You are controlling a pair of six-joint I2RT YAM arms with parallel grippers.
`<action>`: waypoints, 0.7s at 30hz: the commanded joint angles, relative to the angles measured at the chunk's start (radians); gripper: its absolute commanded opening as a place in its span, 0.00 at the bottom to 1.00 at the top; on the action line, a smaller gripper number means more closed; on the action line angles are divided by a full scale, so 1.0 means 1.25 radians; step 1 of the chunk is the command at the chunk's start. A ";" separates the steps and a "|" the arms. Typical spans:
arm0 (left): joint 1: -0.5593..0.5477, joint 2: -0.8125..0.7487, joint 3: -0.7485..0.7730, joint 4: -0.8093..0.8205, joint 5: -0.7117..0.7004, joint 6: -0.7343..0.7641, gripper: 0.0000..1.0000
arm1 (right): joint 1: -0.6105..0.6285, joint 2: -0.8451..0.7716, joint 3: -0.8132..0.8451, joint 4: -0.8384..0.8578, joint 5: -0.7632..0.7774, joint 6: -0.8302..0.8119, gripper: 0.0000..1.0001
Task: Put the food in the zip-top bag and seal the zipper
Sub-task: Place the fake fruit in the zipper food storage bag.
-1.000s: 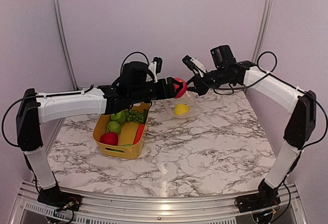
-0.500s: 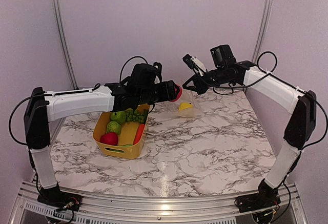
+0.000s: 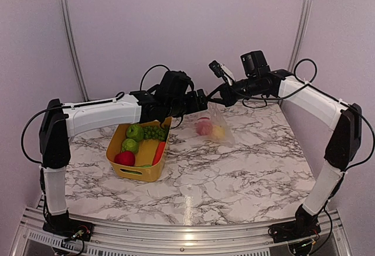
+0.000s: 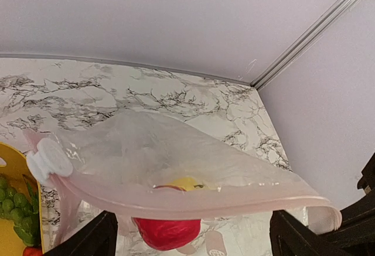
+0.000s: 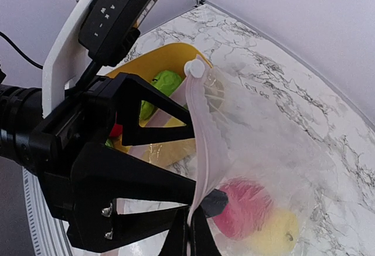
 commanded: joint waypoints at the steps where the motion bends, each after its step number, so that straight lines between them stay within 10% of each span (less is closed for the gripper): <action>1: -0.005 -0.042 -0.024 0.023 -0.028 0.017 0.94 | -0.008 -0.018 0.011 0.027 0.023 0.029 0.00; 11: -0.007 -0.188 -0.173 0.285 0.159 0.160 0.92 | -0.060 -0.008 -0.003 0.041 0.020 0.044 0.00; 21: -0.004 -0.314 -0.257 0.082 -0.015 0.226 0.92 | -0.200 0.056 0.120 -0.013 0.050 0.022 0.00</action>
